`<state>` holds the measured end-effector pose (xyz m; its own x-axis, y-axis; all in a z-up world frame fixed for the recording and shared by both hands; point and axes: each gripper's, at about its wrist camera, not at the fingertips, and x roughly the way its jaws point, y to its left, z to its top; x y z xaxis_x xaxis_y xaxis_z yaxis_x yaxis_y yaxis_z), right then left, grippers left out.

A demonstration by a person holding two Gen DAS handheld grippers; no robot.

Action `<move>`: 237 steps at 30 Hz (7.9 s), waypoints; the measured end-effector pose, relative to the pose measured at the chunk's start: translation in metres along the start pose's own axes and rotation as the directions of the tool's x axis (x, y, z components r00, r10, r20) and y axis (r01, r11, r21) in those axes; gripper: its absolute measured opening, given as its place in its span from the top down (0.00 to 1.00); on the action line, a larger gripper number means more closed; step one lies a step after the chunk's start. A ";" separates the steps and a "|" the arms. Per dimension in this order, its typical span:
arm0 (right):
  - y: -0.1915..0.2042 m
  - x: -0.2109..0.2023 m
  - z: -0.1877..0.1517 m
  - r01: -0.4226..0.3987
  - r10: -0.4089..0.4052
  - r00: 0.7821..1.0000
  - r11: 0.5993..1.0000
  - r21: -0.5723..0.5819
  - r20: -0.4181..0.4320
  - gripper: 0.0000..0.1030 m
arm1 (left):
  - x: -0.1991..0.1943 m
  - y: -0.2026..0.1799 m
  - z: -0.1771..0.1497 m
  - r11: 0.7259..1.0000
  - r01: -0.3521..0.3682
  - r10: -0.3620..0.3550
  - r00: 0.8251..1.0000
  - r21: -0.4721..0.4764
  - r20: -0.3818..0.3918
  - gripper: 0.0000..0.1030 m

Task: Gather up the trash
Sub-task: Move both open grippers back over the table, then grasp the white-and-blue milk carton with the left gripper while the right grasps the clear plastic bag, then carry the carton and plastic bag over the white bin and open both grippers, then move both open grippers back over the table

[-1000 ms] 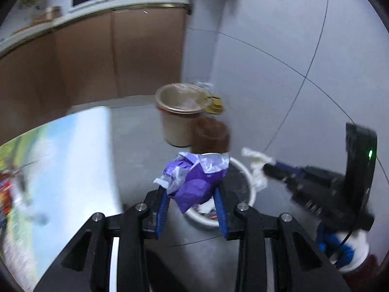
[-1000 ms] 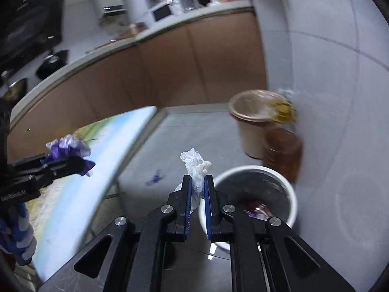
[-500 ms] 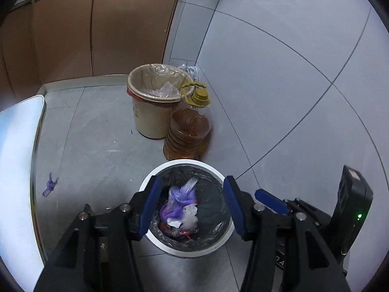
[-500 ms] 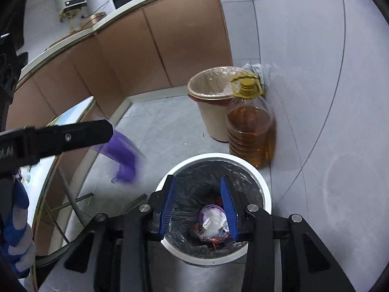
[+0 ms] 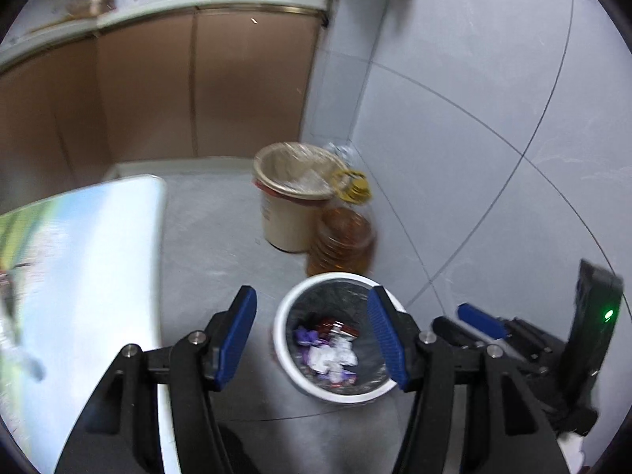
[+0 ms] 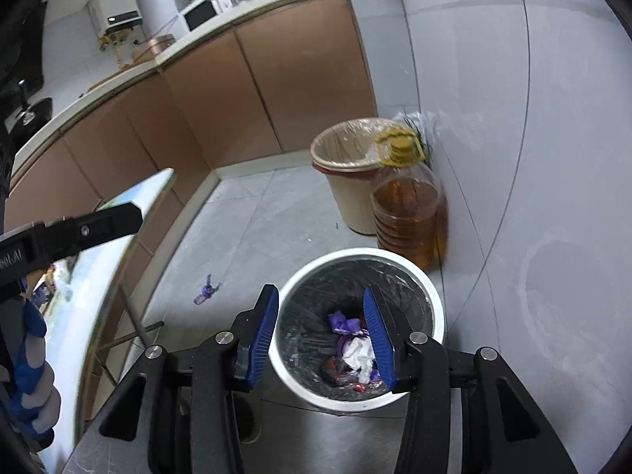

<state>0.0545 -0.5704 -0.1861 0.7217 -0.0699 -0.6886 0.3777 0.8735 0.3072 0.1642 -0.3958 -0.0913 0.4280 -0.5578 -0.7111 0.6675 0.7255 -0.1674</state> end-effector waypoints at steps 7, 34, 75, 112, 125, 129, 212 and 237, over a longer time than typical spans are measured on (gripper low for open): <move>0.057 -0.045 0.004 -0.066 0.072 0.996 0.993 -0.094 0.061 0.52 | -0.074 0.029 -0.026 0.990 -0.137 0.139 0.984 -0.026 0.112 0.39; 0.241 -0.145 -0.020 -0.237 0.296 0.952 0.878 -0.417 0.082 0.43 | -0.258 0.131 -0.121 0.887 -0.379 0.446 0.851 -0.265 0.278 0.33; 0.324 -0.142 -0.048 -0.304 0.372 0.926 0.835 -0.458 0.063 0.00 | -0.314 0.244 -0.218 0.771 -0.466 0.584 0.789 -0.434 0.192 0.32; 0.424 0.124 -0.017 -0.417 0.257 0.901 0.734 -0.536 -0.350 0.09 | -0.138 0.406 -0.101 0.901 -0.360 0.363 0.931 -0.243 -0.036 0.32; 0.430 0.131 -0.030 -0.436 0.245 0.889 0.712 -0.551 -0.387 0.76 | -0.124 0.390 -0.118 0.894 -0.312 0.313 0.948 -0.320 -0.049 0.71; 0.423 0.120 -0.034 -0.437 0.250 0.888 0.715 -0.545 -0.385 0.79 | -0.135 0.386 -0.125 0.883 -0.300 0.312 0.950 -0.362 -0.025 0.72; -0.026 0.048 0.008 -0.021 0.020 0.997 1.000 -0.017 -0.070 0.53 | 0.084 -0.035 0.021 0.987 0.160 -0.156 0.979 0.022 -0.135 0.51; 0.096 -0.045 -0.008 -0.194 0.198 0.980 0.962 -0.191 0.003 0.38 | -0.108 0.051 -0.054 0.978 -0.207 0.210 0.972 -0.032 0.110 0.42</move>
<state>0.0543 -0.4798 -0.1308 0.7842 0.1029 -0.6119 0.1129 0.9460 0.3038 0.1194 -0.2772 -0.0598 0.6229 -0.4341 -0.6507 0.5443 0.8380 -0.0381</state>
